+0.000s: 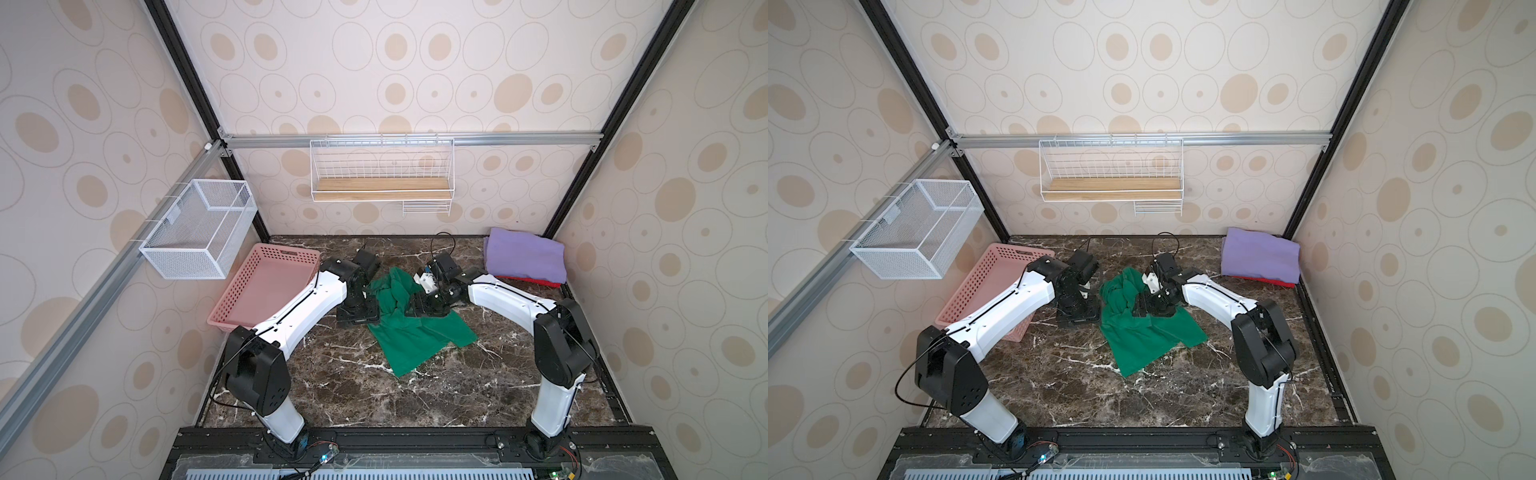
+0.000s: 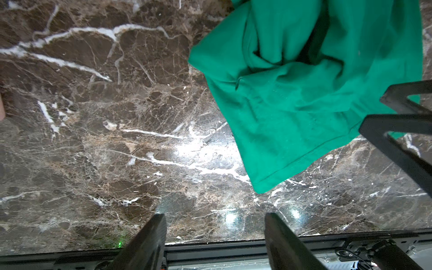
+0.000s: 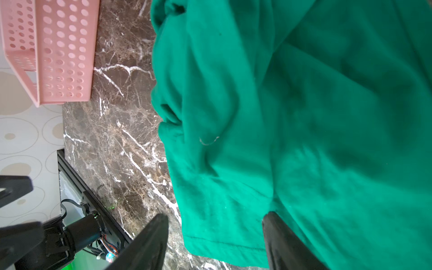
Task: Fold and stack t-shirts
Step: Flatten out the T-shirt at the center of the board.
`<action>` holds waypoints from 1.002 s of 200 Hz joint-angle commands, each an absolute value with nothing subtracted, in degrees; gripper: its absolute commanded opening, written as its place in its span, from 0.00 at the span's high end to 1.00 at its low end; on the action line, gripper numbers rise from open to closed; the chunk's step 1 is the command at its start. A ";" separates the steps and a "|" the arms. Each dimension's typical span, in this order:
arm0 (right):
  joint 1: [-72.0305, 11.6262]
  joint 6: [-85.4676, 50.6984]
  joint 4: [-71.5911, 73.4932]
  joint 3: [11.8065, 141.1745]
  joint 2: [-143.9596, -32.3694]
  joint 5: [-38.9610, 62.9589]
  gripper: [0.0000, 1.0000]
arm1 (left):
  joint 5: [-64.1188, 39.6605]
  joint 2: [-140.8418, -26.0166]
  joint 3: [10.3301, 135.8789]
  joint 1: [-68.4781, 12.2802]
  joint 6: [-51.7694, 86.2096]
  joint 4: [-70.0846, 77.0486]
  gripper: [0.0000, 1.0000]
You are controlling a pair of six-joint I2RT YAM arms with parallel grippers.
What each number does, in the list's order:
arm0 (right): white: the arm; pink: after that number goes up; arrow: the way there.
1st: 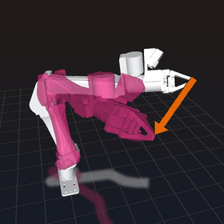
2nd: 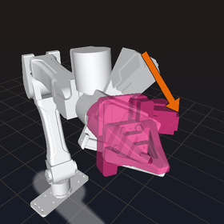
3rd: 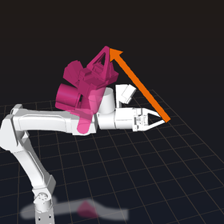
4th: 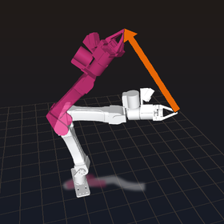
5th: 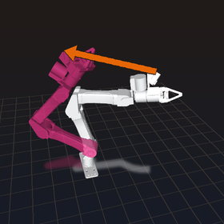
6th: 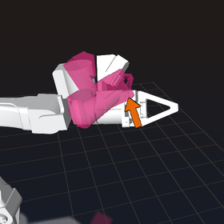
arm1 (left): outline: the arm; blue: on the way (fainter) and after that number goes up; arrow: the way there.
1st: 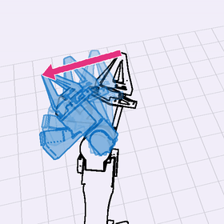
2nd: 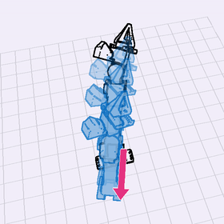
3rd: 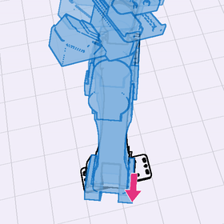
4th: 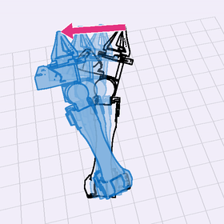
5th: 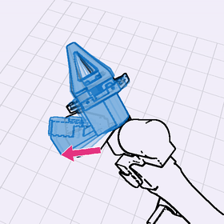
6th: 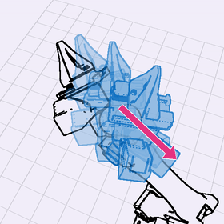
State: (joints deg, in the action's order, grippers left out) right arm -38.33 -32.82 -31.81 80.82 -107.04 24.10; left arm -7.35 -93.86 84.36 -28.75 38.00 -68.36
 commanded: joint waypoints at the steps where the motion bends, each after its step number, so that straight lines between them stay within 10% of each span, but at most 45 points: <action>1: -38.12 -33.39 -30.23 80.59 -108.66 23.58 0.30 | -5.92 -92.65 84.39 -28.25 35.74 -70.62 0.30; 151: -33.87 -37.78 -22.32 72.31 -109.56 25.92 0.32 | -5.89 -93.38 84.20 -28.28 35.29 -70.77 0.30; 200: -33.84 -38.14 -21.26 71.02 -109.91 27.24 0.53 | -6.05 -94.04 84.29 -28.24 35.50 -70.71 0.30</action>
